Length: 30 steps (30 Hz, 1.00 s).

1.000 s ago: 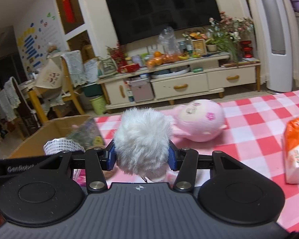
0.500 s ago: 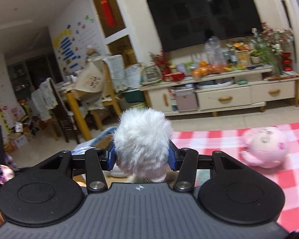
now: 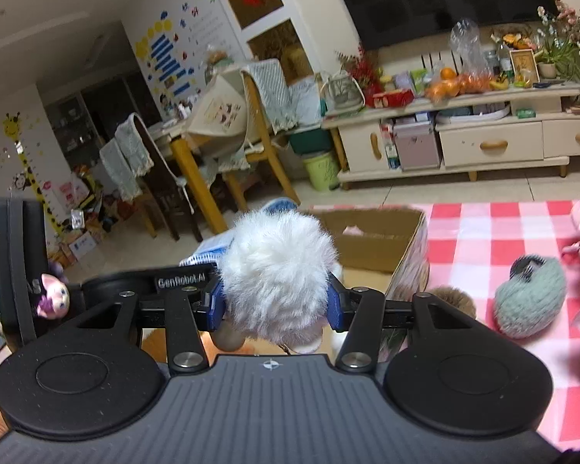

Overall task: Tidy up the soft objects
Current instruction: 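Carry the shuttlecock and pompom into the cardboard box and open both tools, then move both open tools back to the remaining soft items on the table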

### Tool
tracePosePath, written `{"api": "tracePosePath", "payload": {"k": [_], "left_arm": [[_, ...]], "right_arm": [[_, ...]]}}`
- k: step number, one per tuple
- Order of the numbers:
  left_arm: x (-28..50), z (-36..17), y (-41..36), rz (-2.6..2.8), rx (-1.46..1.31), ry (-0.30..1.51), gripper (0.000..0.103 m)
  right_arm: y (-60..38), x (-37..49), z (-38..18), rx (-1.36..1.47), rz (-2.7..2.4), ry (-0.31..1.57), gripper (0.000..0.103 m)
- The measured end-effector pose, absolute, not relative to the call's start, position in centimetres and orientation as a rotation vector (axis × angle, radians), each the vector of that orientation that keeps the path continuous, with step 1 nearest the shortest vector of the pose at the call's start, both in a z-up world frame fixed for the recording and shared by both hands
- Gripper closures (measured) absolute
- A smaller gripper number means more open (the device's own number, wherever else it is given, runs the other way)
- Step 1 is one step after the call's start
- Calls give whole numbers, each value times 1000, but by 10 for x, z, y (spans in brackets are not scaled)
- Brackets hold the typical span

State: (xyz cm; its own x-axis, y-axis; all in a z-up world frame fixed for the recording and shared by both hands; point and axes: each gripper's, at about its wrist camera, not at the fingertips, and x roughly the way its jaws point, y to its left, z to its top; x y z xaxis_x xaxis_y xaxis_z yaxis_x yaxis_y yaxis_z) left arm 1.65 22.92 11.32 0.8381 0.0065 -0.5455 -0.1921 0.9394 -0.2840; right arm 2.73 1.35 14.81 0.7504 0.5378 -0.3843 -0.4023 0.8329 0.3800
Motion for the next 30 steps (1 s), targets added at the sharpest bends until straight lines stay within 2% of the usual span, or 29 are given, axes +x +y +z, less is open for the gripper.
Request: {"api": "tracePosePath", "payload": {"k": [6,12,15,17,25,30], "left_arm": [[17,107,231,120,-323,597,64],[20,103,228,138,-297,625,59],[21,103,226,152,-286,638,50],[21,103,224,151,-277,639,45],[16,109,210,146,-232,619,21],[16,111,201,127,-214,616,15]], "right_arm": [[21,30,137,261,525,557,40],[23,28,131,248,520,593,28],[17,24,132,256,513,591,20],[13,21,132,261,507,580,9],[-9,3,133,225,419,519,4],[-23,-7,132,189,353,494,4]]}}
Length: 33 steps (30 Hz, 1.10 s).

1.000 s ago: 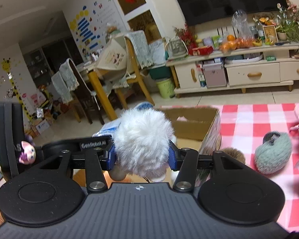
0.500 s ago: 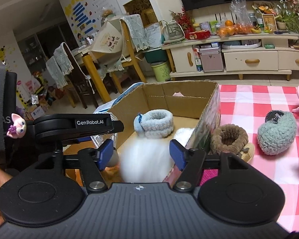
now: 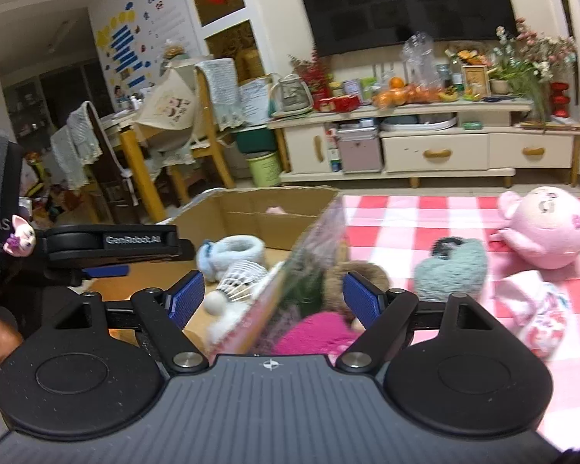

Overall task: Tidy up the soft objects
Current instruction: 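Move both open tools back to the remaining soft items on the table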

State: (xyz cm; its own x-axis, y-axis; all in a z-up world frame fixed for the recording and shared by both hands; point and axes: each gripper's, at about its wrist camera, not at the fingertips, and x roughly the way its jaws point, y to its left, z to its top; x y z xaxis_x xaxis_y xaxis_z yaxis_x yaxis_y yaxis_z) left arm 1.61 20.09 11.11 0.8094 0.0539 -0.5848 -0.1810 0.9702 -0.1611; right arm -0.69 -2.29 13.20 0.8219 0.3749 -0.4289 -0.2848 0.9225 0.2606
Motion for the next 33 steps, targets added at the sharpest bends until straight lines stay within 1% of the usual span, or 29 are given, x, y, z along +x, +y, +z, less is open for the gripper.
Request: {"api": "tracePosePath", "payload": {"k": [5,13,16,33], "left_arm": [[13,112,188,96,-189,610,9],[11,111,169,63,-151,620,8],[9,112,162,49,-138,615,5],[2,112,119,-23,-58,608,1]], "right_arm": [[-38,-12,129,195,307,482,3],[-48,-18,126,193,258,465,3],[-52,-21,124,192,240,457,3],[-78,-33,117,207,167,432,2]]}}
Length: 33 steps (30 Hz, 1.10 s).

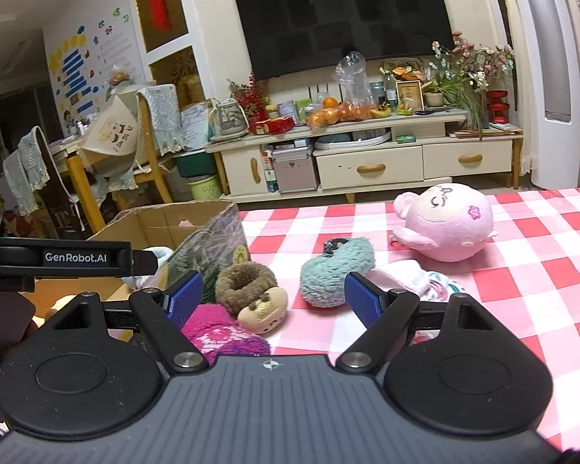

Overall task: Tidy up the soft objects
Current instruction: 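Move both open tools back to the remaining soft items on the table, then grasp the pink knitted sock with the left tool while the right tool grasps the floral cloth bundle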

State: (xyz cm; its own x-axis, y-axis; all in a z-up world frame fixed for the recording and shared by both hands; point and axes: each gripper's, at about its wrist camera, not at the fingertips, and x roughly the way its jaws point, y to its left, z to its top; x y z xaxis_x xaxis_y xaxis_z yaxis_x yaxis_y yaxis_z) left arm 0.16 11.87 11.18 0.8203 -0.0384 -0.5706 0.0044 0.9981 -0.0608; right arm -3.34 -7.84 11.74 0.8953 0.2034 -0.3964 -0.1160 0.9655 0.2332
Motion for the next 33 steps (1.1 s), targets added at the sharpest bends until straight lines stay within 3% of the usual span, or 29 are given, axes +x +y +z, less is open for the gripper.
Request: {"api": "tracePosePath", "payload": {"k": [33], "left_arm": [[-14,94,40,-160,101,636,1]], "right_arm": [[-138,-54,107,297,-42,398,0]]}}
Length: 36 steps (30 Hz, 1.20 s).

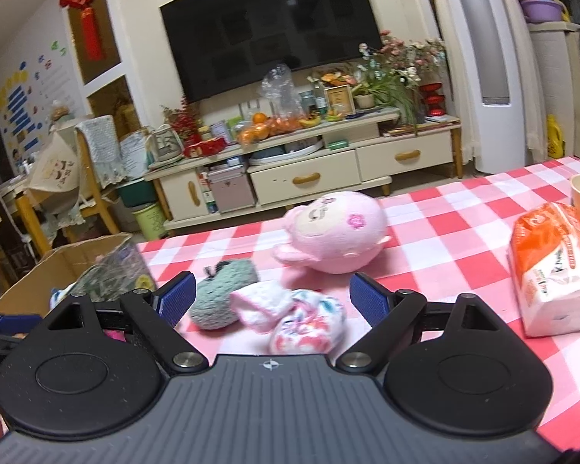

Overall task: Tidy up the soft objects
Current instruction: 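Grasp the pink knitted sock with the left tool while the right tool grasps the floral cloth bundle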

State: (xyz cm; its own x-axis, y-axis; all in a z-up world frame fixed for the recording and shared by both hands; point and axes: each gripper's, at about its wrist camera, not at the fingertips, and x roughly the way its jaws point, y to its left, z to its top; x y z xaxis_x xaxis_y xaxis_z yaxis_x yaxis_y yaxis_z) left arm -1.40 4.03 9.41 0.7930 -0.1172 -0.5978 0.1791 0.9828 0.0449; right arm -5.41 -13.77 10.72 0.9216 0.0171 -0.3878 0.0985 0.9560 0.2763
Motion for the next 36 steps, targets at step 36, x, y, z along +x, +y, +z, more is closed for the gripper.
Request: {"api": "tracePosePath", "payload": {"k": [36], "left_arm": [[-10,37,24,106,-100,695,1]], "right_arm": [[-137,7,54,189,-1,599,0]]}}
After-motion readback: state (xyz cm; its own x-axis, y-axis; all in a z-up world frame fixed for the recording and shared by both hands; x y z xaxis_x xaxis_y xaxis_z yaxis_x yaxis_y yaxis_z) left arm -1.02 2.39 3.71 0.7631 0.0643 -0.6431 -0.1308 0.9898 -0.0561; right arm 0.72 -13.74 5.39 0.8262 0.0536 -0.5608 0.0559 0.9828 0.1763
